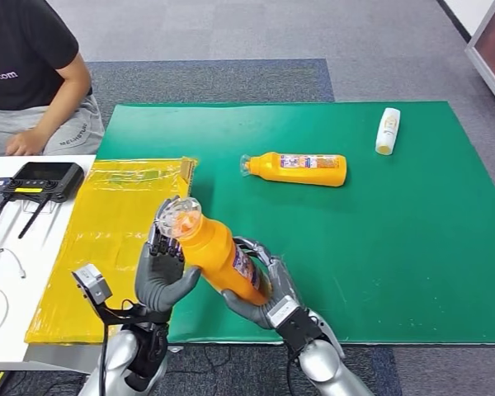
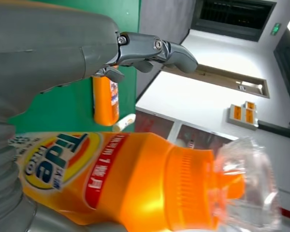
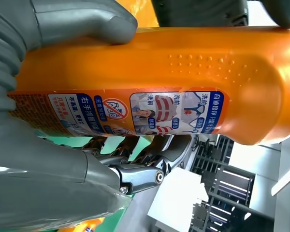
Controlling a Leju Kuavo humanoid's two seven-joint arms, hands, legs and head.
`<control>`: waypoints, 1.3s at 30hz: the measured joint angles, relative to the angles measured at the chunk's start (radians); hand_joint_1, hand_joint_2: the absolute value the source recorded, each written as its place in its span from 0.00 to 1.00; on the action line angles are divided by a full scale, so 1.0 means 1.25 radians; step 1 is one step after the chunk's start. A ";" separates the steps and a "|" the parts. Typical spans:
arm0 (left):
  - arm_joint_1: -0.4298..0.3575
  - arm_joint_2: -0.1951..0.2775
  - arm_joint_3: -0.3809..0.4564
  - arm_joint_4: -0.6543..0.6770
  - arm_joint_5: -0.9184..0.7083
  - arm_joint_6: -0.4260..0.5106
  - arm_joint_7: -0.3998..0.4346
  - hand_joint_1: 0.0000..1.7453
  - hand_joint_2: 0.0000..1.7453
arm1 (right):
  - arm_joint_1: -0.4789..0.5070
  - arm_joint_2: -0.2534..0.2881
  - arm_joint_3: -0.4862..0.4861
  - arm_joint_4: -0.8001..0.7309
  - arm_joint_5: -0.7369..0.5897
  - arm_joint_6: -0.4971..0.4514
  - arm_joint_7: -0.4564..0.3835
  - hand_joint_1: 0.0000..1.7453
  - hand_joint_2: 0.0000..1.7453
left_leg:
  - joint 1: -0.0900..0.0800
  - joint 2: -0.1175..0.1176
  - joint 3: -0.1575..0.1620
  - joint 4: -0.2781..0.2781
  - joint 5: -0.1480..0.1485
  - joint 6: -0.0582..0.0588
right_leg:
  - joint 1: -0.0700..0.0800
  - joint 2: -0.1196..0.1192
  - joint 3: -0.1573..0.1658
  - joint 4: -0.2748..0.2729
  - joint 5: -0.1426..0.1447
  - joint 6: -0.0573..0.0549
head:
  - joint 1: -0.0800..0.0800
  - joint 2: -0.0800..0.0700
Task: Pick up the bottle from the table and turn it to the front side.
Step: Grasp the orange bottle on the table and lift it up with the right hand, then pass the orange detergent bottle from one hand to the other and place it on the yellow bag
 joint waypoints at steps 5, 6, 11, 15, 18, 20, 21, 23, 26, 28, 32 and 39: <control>-0.021 0.003 -0.008 0.021 -0.073 0.032 -0.009 0.00 1.00 | -0.001 0.000 0.001 -0.003 -0.001 0.000 0.000 1.00 1.00 | 0.000 0.000 0.000 0.000 0.000 0.000 | 0.000 0.000 0.000 0.000 0.000 0.000 | 0.000 0.000; -0.024 0.003 -0.010 0.023 -0.081 0.036 -0.010 0.00 1.00 | -0.001 0.000 0.001 -0.003 -0.001 0.000 0.000 1.00 1.00 | 0.000 0.000 0.000 0.000 0.000 0.000 | 0.000 0.000 0.000 0.000 0.000 0.000 | 0.000 0.000; -0.036 0.010 -0.024 0.024 -0.117 0.044 -0.020 0.00 1.00 | -0.002 0.000 0.002 -0.003 0.003 -0.007 -0.003 1.00 1.00 | 0.000 0.000 0.000 0.000 0.000 0.000 | 0.000 0.000 0.000 0.000 0.000 0.000 | 0.000 0.000; -0.043 0.017 -0.037 0.024 -0.121 0.026 -0.016 0.00 1.00 | -0.002 0.000 0.004 -0.002 0.006 -0.013 -0.005 1.00 1.00 | 0.000 0.000 0.000 0.000 0.000 0.000 | 0.000 0.000 0.000 0.000 0.000 0.000 | 0.000 0.000; -0.051 0.024 -0.046 0.022 -0.112 0.002 -0.004 0.00 1.00 | -0.003 0.000 0.005 -0.002 0.012 -0.018 -0.010 1.00 1.00 | 0.000 0.000 0.000 0.000 0.000 0.000 | 0.000 0.000 0.000 0.000 0.000 0.000 | 0.000 0.000; -0.056 0.028 -0.052 0.022 -0.096 -0.022 0.009 0.00 1.00 | -0.003 0.000 0.005 -0.001 0.017 -0.019 -0.012 1.00 1.00 | 0.000 0.000 0.000 0.000 0.000 0.000 | 0.000 0.000 0.000 0.000 0.000 0.000 | 0.000 0.000; -0.059 0.029 -0.054 0.022 -0.082 -0.038 0.019 0.00 1.00 | -0.003 0.000 0.006 0.000 0.018 -0.019 -0.012 1.00 1.00 | 0.000 0.000 0.000 0.000 0.000 0.000 | 0.000 0.000 0.000 0.000 0.000 0.000 | 0.000 0.000; -0.064 0.032 -0.057 0.023 -0.051 -0.073 0.041 0.30 1.00 | -0.003 0.000 0.007 0.002 0.019 -0.019 -0.015 1.00 1.00 | 0.000 0.000 0.000 0.000 0.000 0.000 | 0.000 0.000 0.000 0.000 0.000 0.000 | 0.000 0.000; -0.073 0.036 -0.058 0.027 -0.032 -0.099 0.059 0.93 1.00 | -0.004 0.000 0.010 0.004 0.022 -0.018 -0.020 1.00 1.00 | 0.000 0.000 0.000 0.000 0.000 0.000 | 0.000 0.000 0.000 0.000 0.000 0.000 | 0.000 0.000; -0.079 0.038 -0.059 0.031 -0.036 -0.105 0.062 0.98 1.00 | -0.007 0.000 0.013 0.007 0.027 -0.018 -0.021 1.00 1.00 | 0.000 0.000 0.000 0.000 0.000 0.000 | 0.000 0.000 0.000 0.000 0.000 0.000 | 0.000 0.000; -0.097 0.043 -0.067 0.038 -0.069 -0.104 0.063 1.00 1.00 | -0.013 0.001 0.018 0.013 0.037 -0.023 -0.023 1.00 1.00 | 0.000 0.000 0.000 0.000 0.000 0.000 | 0.000 0.000 0.000 0.000 0.000 0.000 | 0.000 0.000; -0.122 0.054 -0.074 0.046 -0.136 -0.076 0.067 1.00 1.00 | -0.014 0.004 0.019 0.022 0.037 -0.033 -0.025 1.00 1.00 | 0.000 0.000 0.000 0.000 0.000 0.000 | 0.000 0.000 0.000 0.000 0.000 0.000 | 0.000 0.000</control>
